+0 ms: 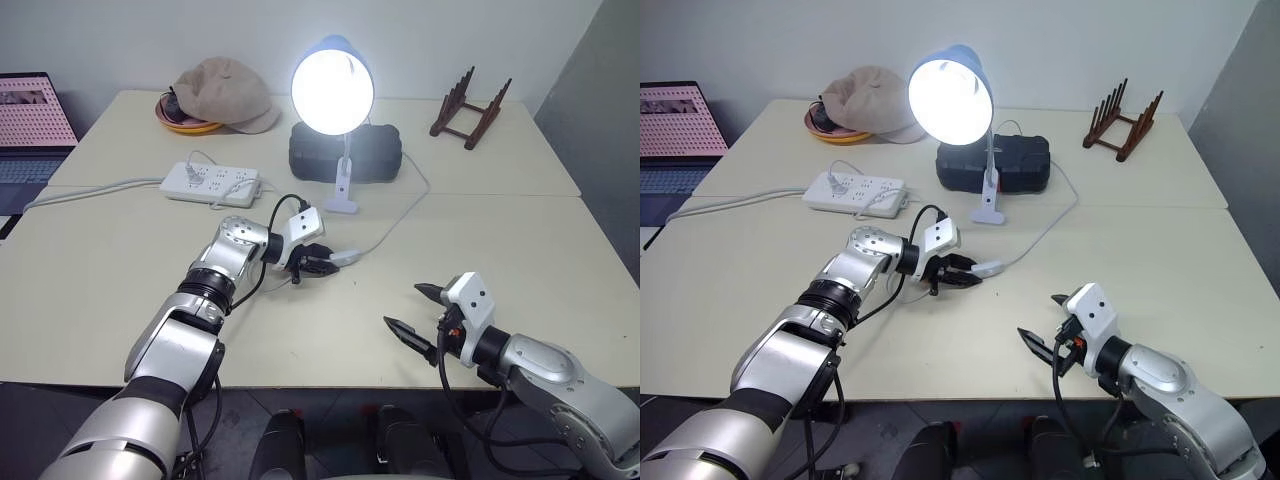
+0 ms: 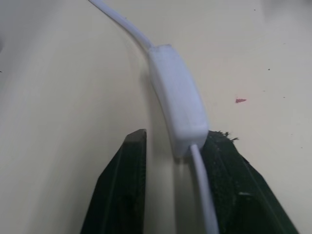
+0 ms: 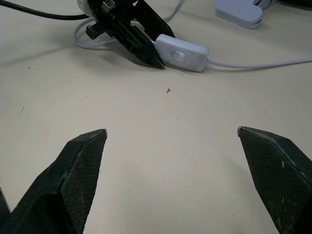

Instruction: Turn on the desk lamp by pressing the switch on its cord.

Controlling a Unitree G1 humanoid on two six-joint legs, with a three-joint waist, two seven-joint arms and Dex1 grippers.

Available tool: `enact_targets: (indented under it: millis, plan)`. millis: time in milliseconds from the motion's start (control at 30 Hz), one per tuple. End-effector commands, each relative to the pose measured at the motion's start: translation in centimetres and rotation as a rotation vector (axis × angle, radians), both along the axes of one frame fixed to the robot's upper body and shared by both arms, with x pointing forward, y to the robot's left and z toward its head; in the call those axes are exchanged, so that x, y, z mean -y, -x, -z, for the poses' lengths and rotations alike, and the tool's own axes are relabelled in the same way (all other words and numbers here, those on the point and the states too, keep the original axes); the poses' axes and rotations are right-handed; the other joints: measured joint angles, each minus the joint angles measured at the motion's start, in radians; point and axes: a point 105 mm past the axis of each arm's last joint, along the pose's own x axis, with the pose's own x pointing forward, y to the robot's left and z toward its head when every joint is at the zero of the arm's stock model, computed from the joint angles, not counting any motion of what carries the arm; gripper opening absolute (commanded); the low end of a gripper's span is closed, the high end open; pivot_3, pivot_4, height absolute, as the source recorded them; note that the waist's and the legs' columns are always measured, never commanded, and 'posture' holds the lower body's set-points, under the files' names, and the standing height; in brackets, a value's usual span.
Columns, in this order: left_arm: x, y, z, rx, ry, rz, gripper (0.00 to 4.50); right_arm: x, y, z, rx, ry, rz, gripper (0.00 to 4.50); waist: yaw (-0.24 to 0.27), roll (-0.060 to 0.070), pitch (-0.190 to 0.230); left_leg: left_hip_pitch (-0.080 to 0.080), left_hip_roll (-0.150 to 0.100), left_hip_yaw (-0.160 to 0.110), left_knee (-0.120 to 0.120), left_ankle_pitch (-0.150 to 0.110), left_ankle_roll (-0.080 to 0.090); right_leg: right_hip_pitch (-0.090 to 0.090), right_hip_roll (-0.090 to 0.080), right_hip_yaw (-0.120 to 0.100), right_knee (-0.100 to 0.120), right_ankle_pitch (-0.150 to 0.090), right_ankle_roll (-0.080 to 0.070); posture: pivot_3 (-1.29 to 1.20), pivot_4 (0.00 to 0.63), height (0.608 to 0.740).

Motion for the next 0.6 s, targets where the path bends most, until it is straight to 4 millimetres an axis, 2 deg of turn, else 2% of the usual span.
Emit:
enact_targets:
  millis: [33,167,300,400,500,600]
  plan:
    - [-2.0,0.3,-3.1,0.026,0.056,0.021,2.72,1.2,-0.4,-0.1,0.066,0.051,-0.014,4.5,-0.003,0.0,0.0,0.0,0.0,0.0,0.0,0.0,0.0,0.0,0.0,0.0,0.0,0.0,0.0,0.0,0.15,0.74]
    - [-4.5,1.6,-4.5,0.034,0.047,0.01,3.58,1.9,-0.8,0.0,0.078,0.049,-0.035,4.5,-0.013,0.0,0.0,0.001,0.001,0.0,-0.001,0.0,0.0,0.0,0.001,0.0,0.0,0.001,0.001,0.0,0.15,0.74]
    - [-7.0,3.5,-6.6,0.052,0.046,-0.036,4.44,2.3,-0.9,-1.5,0.089,0.028,-0.086,4.5,-0.016,0.0,0.0,0.001,0.001,0.0,-0.003,0.0,0.0,0.0,0.001,0.0,0.001,0.001,0.003,0.0,0.15,0.74]
    - [-8.9,4.1,-7.6,0.122,0.016,-0.13,4.44,2.7,-1.1,-2.3,0.086,0.028,-0.111,4.5,-0.016,0.0,0.0,0.002,0.001,0.0,-0.002,0.0,0.0,0.0,0.001,-0.001,0.001,0.001,0.002,0.0,0.15,0.74]
    - [-10.7,5.2,-7.5,0.141,0.007,-0.219,4.44,3.4,-1.8,-2.9,0.08,0.047,-0.124,4.5,-0.014,0.0,0.0,0.005,0.001,0.0,-0.002,0.0,0.0,0.003,0.0,0.0,0.001,-0.001,-0.001,0.0,0.15,0.74]
    - [-11.2,5.5,-6.8,0.148,0.004,-0.284,4.44,3.4,-2.5,-3.2,0.077,0.04,-0.134,4.5,-0.013,0.0,0.0,0.007,0.001,0.0,-0.002,0.0,0.0,0.004,0.0,0.0,0.001,-0.001,-0.002,0.0,0.15,0.74]
